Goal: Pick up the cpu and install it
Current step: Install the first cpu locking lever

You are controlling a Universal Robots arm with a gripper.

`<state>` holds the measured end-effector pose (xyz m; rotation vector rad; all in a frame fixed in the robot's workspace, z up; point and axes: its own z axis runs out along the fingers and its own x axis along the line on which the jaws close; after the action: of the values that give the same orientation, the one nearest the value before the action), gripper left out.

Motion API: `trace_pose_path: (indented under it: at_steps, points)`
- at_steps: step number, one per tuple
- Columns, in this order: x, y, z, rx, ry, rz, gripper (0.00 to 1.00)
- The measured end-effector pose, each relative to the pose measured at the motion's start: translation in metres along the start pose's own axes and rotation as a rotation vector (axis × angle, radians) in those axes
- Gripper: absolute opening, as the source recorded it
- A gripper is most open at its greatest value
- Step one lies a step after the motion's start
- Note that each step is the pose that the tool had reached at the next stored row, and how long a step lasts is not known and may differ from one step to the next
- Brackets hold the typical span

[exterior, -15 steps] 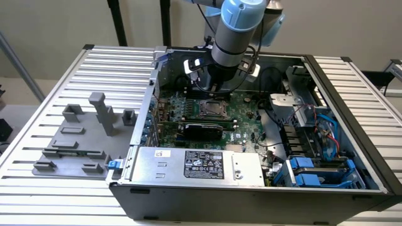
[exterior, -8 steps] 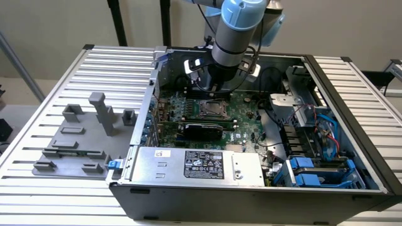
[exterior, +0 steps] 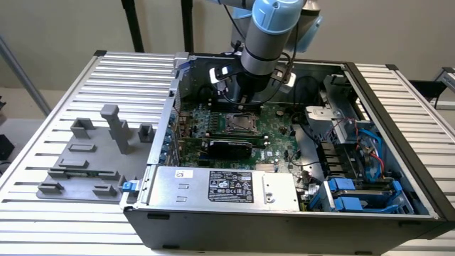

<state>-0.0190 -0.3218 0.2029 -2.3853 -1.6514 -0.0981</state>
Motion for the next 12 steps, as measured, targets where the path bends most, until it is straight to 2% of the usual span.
trace_pose_path:
  at_steps: [7, 12]
  points:
    - [-0.0009, -0.0025, 0.0002, -0.0001, -0.0003, 0.000, 0.11]
    - [-0.0007, -0.0012, 0.0011, -0.0004, -0.0011, 0.000, 0.11]
